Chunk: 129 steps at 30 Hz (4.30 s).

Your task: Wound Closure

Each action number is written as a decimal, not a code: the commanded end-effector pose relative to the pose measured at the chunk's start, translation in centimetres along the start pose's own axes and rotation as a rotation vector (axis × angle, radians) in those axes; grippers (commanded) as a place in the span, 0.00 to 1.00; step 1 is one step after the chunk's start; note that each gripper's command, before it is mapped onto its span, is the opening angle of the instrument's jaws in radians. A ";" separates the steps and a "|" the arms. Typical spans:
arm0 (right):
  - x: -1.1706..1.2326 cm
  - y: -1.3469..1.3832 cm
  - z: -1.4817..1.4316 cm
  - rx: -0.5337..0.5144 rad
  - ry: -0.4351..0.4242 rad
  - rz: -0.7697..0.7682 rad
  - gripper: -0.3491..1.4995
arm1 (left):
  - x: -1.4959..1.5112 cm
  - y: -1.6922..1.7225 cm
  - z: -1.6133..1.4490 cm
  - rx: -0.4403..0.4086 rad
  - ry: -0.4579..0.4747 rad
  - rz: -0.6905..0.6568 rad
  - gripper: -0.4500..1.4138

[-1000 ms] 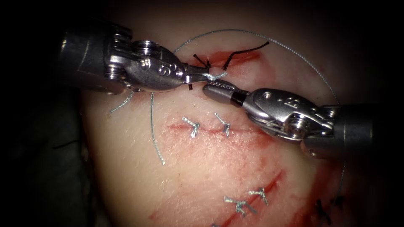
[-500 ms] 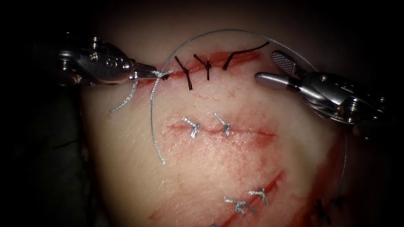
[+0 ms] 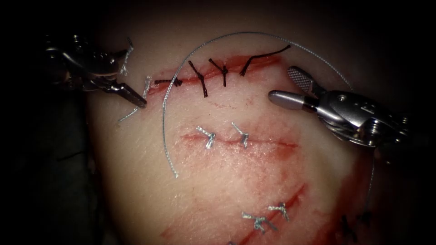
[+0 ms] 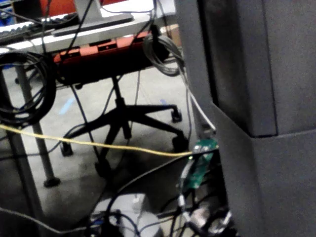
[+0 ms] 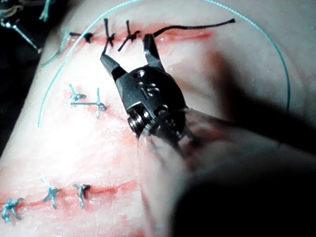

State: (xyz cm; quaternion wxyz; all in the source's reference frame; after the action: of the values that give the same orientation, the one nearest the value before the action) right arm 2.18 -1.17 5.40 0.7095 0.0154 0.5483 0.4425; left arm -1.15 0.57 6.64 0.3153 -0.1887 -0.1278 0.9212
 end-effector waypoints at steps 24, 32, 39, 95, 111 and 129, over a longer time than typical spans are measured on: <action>-0.02 -0.19 0.06 -0.001 0.002 0.001 0.96 | -0.56 0.28 0.50 -0.183 -0.159 0.085 0.97; -0.01 -0.24 0.06 -0.003 0.002 0.002 0.97 | -0.58 0.27 0.19 -0.109 -0.291 0.182 0.99; -0.01 -0.27 0.06 -0.004 0.002 0.002 0.97 | -0.55 0.24 0.14 -0.078 -0.284 0.181 0.99; 1.31 0.96 -0.92 -0.158 0.097 0.159 0.86 | 1.31 2.17 -0.30 -0.715 0.267 -0.161 0.92; 1.29 0.97 -0.91 -0.162 0.102 0.164 0.92 | 1.78 2.40 2.17 -1.105 0.056 -0.800 0.61; 1.21 0.84 -0.83 -0.165 0.107 0.158 0.94 | 1.89 2.67 2.42 -1.313 0.022 -0.933 0.45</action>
State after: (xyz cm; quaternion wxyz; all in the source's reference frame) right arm 0.93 -0.28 4.54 0.6413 -0.0240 0.5429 0.5416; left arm -4.95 -0.59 7.31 0.4935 -0.2718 -0.7060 0.4290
